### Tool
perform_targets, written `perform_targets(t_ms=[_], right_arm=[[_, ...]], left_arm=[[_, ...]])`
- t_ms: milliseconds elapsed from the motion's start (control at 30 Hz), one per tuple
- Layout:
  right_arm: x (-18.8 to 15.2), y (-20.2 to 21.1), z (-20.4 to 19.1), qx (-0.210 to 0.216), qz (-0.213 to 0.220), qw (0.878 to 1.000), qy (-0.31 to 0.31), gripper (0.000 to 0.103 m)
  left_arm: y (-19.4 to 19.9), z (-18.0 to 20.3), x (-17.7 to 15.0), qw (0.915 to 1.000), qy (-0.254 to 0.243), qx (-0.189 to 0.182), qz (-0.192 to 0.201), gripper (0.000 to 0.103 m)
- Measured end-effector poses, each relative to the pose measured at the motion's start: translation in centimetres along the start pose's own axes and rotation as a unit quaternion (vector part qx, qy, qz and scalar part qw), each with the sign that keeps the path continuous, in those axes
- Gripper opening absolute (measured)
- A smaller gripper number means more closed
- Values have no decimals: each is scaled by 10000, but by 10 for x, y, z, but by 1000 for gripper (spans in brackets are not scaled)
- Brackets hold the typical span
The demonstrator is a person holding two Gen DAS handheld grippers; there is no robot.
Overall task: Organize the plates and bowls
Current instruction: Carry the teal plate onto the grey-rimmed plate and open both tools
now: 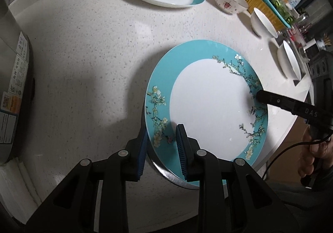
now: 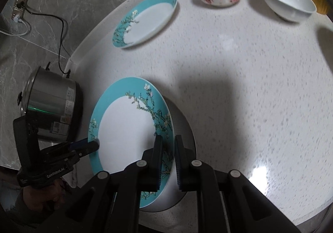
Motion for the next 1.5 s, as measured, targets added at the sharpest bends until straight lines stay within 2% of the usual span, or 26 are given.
perform_targets(t_ms=[133, 600, 733, 900, 1000, 1133, 1167, 1200, 1267, 1333, 1367, 1400, 1433, 1467, 1500], right_arm=[[-5, -9, 0, -160, 15, 9998, 129, 14], [-15, -16, 1, -730, 135, 9952, 640, 17], [-18, -16, -4, -1230, 251, 9857, 1122, 19], [-21, -18, -8, -1875, 382, 9660, 1736, 20], [-23, -18, -9, -2065, 474, 9579, 1935, 19], [-22, -19, -9, -2121, 593, 9539, 2037, 19], [-22, -19, -10, -2117, 608, 9539, 2041, 20], [-22, -18, -10, -2083, 624, 9553, 2004, 20], [-20, -15, -9, -2034, 692, 9579, 1906, 22], [-15, -6, -7, -2025, 844, 9590, 1796, 37], [-13, -1, -6, -1971, 926, 9608, 1716, 51], [-7, 6, -4, -1883, 1031, 9640, 1568, 59], [-4, 11, -1, -1830, 1092, 9662, 1454, 69], [2, 19, 4, -1741, 1176, 9692, 1282, 76], [5, 23, 6, -1678, 1210, 9712, 1183, 78]], left_arm=[[-10, -4, -13, 9998, -116, 132, -67, 24], [-14, 5, -20, 9946, -776, 693, -43, 25], [-17, 10, -19, 9894, -1048, 1001, -67, 25], [-19, 14, -17, 9836, -1312, 1239, -49, 26], [-18, 14, -16, 9823, -1360, 1285, 4, 26], [-16, 13, -15, 9847, -1276, 1191, 20, 30], [-15, 13, -14, 9857, -1244, 1137, 49, 35], [-10, 13, -11, 9860, -1227, 1121, 143, 52], [0, 17, 1, 9857, -1236, 1082, 379, 73], [13, 18, 12, 9866, -1157, 982, 597, 77], [18, 19, 18, 9875, -1104, 908, 671, 82], [24, 18, 26, 9885, -1016, 819, 765, 93], [29, 19, 34, 9889, -966, 760, 835, 97], [34, 20, 40, 9892, -944, 687, 888, 99], [39, 21, 46, 9899, -909, 609, 903, 99]])
Point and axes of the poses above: each gripper's, at about its wrist camera, not at the fingertips, and y roughly against the way its jaws point, z to its right, x to its top, the point moved 10 cm from there along -y, roughly the way its jaws point, and after that the axes turned 7 degrees about -x, right-handed, at the moved point
